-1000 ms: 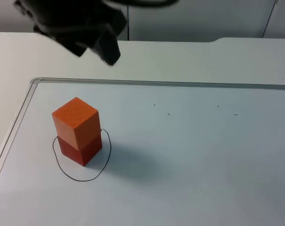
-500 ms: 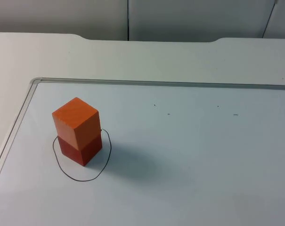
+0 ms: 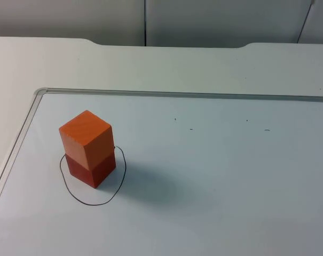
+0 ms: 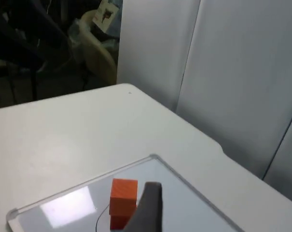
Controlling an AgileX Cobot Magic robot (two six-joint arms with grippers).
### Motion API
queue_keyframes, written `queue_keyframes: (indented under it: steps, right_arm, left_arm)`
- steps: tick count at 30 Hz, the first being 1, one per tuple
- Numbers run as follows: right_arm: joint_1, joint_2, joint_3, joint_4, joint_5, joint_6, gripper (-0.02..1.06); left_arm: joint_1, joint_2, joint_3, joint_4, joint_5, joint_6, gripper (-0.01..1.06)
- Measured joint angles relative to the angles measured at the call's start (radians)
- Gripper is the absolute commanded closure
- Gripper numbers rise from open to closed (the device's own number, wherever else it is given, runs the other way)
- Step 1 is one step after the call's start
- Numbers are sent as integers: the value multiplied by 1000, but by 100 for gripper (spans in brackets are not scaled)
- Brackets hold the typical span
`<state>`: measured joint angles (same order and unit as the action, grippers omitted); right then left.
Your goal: Pick up one cube with the left hand and another cube with the right hand. First place the cube in the right hand at the target position, then stack the cube in the left hand on top.
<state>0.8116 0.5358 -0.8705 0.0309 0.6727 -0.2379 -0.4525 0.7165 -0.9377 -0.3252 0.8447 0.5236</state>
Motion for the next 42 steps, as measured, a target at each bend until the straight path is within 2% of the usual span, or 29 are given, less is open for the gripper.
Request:
queue_keyframes:
  steps: [8, 14, 18, 21, 22, 25, 29, 31, 32, 33, 36, 38, 42]
  right_arm:
    - [0, -8, 142, 3, 0, 0, 26]
    - [0, -134, 244, 37, 6, 0, 26]
    - [0, -241, 276, 48, 16, 11, 26]
    - [0, -327, 291, 48, 62, 45, 26]
    - [0, -327, 291, 48, 62, 45, 26]
    - [0, -401, 294, 48, 134, 93, 26]
    - [0, -451, 294, 48, 203, 120, 26]
    - [0, -475, 294, 48, 234, 129, 26]
    - [0, -475, 294, 48, 234, 129, 26]
    - [0, -488, 294, 48, 248, 131, 26]
    - [0, -514, 294, 48, 295, 142, 26]
    - [0, -522, 294, 48, 310, 149, 26]
    - [0, -528, 294, 48, 339, 176, 26]
  left_arm:
    - [0, -171, 137, 0, 3, 0, 44]
    - [0, -360, 252, 5, 45, -7, 44]
    - [0, -454, 276, 52, 78, -69, 44]
    - [0, -537, 280, 136, 134, -186, 44]
    - [0, -537, 280, 136, 134, -186, 44]
    - [0, -617, 285, 205, 220, -282, 44]
    - [0, -672, 285, 236, 263, -318, 43]
    - [0, -697, 285, 245, 275, -326, 37]
    - [0, -697, 285, 245, 275, -326, 31]
    - [0, -705, 285, 246, 283, -329, 31]
    - [0, -708, 290, 256, 305, -341, 10]
    - [0, -708, 302, 261, 305, -349, 0]
    - [0, -713, 382, 279, 313, -393, 0]
